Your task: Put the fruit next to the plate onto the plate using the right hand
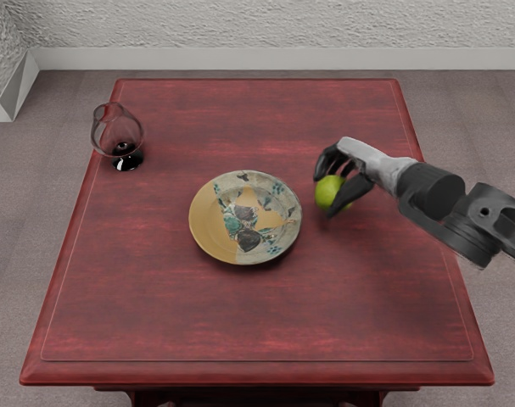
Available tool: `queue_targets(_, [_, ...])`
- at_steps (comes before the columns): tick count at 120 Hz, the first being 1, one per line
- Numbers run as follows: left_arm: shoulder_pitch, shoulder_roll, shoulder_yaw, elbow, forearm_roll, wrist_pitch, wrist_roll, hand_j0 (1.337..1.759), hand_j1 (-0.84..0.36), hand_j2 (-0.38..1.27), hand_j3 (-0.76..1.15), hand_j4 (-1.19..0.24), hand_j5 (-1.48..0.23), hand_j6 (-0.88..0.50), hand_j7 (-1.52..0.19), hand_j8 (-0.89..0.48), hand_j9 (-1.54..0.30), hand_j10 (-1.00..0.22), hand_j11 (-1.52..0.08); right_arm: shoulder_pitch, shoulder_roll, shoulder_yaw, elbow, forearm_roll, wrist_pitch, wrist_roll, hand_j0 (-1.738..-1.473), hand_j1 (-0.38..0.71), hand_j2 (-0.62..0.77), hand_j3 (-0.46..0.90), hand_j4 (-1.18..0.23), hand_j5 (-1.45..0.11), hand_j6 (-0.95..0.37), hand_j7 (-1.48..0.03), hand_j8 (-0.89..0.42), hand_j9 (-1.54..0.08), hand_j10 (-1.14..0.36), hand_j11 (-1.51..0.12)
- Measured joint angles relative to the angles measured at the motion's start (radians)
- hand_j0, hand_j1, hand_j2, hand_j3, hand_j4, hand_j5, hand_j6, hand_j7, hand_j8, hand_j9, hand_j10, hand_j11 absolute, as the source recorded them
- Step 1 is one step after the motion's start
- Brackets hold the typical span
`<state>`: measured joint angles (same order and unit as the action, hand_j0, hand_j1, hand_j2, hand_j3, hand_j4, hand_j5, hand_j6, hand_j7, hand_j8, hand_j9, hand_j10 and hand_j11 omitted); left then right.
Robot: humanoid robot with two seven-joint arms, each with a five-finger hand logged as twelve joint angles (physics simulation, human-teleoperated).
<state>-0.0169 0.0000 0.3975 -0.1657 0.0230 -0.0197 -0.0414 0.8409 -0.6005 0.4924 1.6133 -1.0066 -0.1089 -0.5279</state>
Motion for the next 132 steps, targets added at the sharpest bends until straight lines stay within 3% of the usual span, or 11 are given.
queue_targets(4, [0.000, 0.000, 0.000, 0.000, 0.000, 0.000, 0.000, 1.658, 0.07, 0.05, 0.00, -0.23, -0.30, -0.23, -0.30, -0.23, -0.30, -0.23, -0.30, 0.000, -0.001, 0.022, 0.000, 0.019, 0.030, 0.000, -1.654, 0.25, 0.49, 0.00, -0.78, -1.12, -0.53, -1.06, -0.33, -1.09, -0.39, -1.08])
queue_targets(28, [0.000, 0.000, 0.000, 0.000, 0.000, 0.000, 0.000, 1.658, 0.07, 0.05, 0.00, -0.23, -0.30, -0.23, -0.30, -0.23, -0.30, -0.23, -0.30, 0.020, 0.030, 0.082, -0.002, 0.128, 0.143, 0.002, -1.655, 0.18, 0.39, 0.00, -0.78, -1.12, -0.56, -1.06, -0.35, -1.08, -0.44, -1.09])
queue_targets(40, [0.000, 0.000, 0.000, 0.000, 0.000, 0.000, 0.000, 1.658, 0.07, 0.05, 0.00, -0.23, -0.30, -0.23, -0.30, -0.23, -0.30, -0.23, -0.30, 0.037, 0.060, 0.094, -0.004, 0.156, 0.172, 0.002, -1.656, 0.24, 0.51, 0.00, -0.79, -1.12, -0.58, -1.06, -0.36, -1.08, -0.43, -1.07])
queue_targets(85, [0.000, 0.000, 0.000, 0.000, 0.000, 0.000, 0.000, 1.658, 0.07, 0.05, 0.00, -0.23, -0.30, -0.23, -0.30, -0.23, -0.30, -0.23, -0.30, 0.063, 0.209, 0.104, -0.047, 0.171, 0.193, 0.001, -1.657, 0.27, 0.57, 0.00, -0.79, -1.12, -0.59, -1.06, -0.38, -1.10, -0.42, -1.07])
queue_targets(92, [0.000, 0.000, 0.000, 0.000, 0.000, 0.000, 0.000, 1.658, 0.07, 0.05, 0.00, -0.23, -0.30, -0.23, -0.30, -0.23, -0.30, -0.23, -0.30, 0.064, 0.214, 0.105, -0.050, 0.171, 0.191, 0.001, -1.657, 0.24, 0.49, 0.00, -0.73, -1.02, -0.58, -0.97, -0.39, -1.00, -0.44, -0.98])
queue_targets(109, [0.000, 0.000, 0.000, 0.000, 0.000, 0.000, 0.000, 1.658, 0.07, 0.05, 0.00, -0.23, -0.30, -0.23, -0.30, -0.23, -0.30, -0.23, -0.30, 0.065, 0.218, 0.106, -0.059, 0.171, 0.190, 0.002, -1.658, 0.09, 0.22, 0.00, -0.48, -0.66, -0.40, -0.64, -0.31, -0.65, -0.34, -0.64])
queue_targets(132, [0.000, 0.000, 0.000, 0.000, 0.000, 0.000, 0.000, 1.658, 0.07, 0.05, 0.00, -0.23, -0.30, -0.23, -0.30, -0.23, -0.30, -0.23, -0.30, 0.062, 0.205, 0.143, -0.071, 0.260, 0.253, 0.004, -1.658, -0.13, 0.08, 0.00, -0.23, -0.31, -0.20, -0.30, -0.16, -0.31, -0.17, -0.31])
